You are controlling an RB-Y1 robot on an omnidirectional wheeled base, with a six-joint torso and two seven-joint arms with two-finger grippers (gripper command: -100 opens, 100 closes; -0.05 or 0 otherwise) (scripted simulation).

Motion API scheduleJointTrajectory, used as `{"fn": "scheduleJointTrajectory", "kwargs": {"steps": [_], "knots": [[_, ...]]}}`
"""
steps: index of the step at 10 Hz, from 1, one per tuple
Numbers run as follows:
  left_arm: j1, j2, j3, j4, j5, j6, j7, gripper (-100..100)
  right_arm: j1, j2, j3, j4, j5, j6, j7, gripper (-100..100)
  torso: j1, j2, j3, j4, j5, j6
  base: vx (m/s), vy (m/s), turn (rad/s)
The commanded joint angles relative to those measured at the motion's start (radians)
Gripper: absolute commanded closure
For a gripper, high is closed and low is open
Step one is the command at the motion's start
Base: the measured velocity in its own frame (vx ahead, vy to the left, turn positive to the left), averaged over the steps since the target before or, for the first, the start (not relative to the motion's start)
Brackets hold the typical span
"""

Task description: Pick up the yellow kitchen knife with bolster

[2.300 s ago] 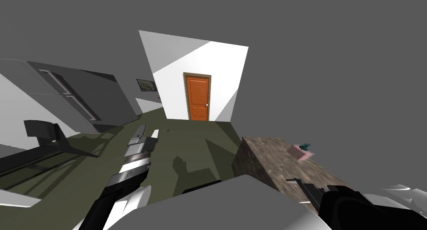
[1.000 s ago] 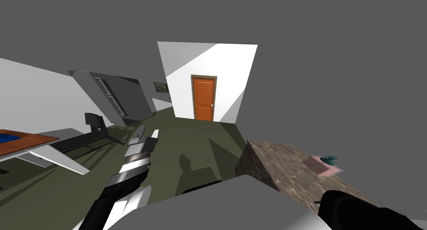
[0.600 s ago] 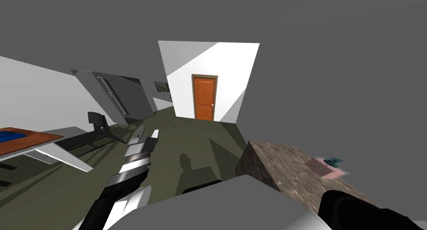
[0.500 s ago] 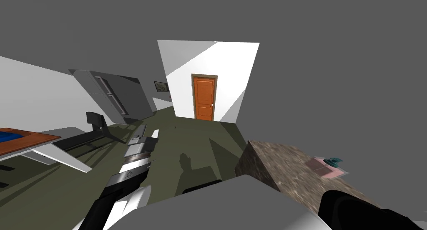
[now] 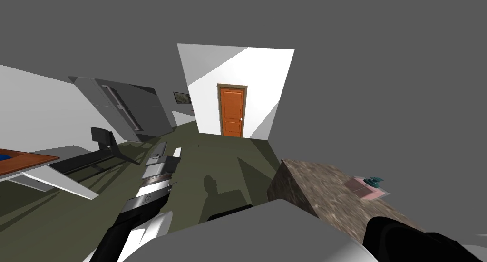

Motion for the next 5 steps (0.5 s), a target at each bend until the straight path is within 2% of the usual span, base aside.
{"fn": "scheduleJointTrajectory", "kwargs": {"steps": [1,3,4,5], "knots": [[0.000,0.000,0.000,0.000,0.000,0.000,0.000,0,0.028,-0.037,-0.016,-0.030,-0.025,0.005,-0.002,100,0.000,0.000,0.000,0.000,0.000,0.000,-0.026,-0.017,-0.043],[0.000,0.000,0.000,0.000,0.000,0.000,0.000,0,0.051,-0.072,-0.030,-0.056,-0.046,0.008,-0.005,100,-0.001,0.000,0.000,0.000,0.000,-0.001,-0.021,-0.017,-0.046],[0.000,0.000,0.000,0.000,0.000,0.000,0.000,0,0.043,-0.060,-0.026,-0.046,-0.039,0.005,-0.005,100,-0.001,-0.001,0.000,0.000,-0.001,-0.001,-0.009,-0.007,-0.009],[0.000,0.000,0.000,0.000,0.000,0.000,0.000,0,0.043,-0.062,-0.027,-0.048,-0.041,0.007,-0.006,0,-0.001,-0.001,-0.001,-0.001,-0.001,-0.001,0.000,0.000,0.000]]}}
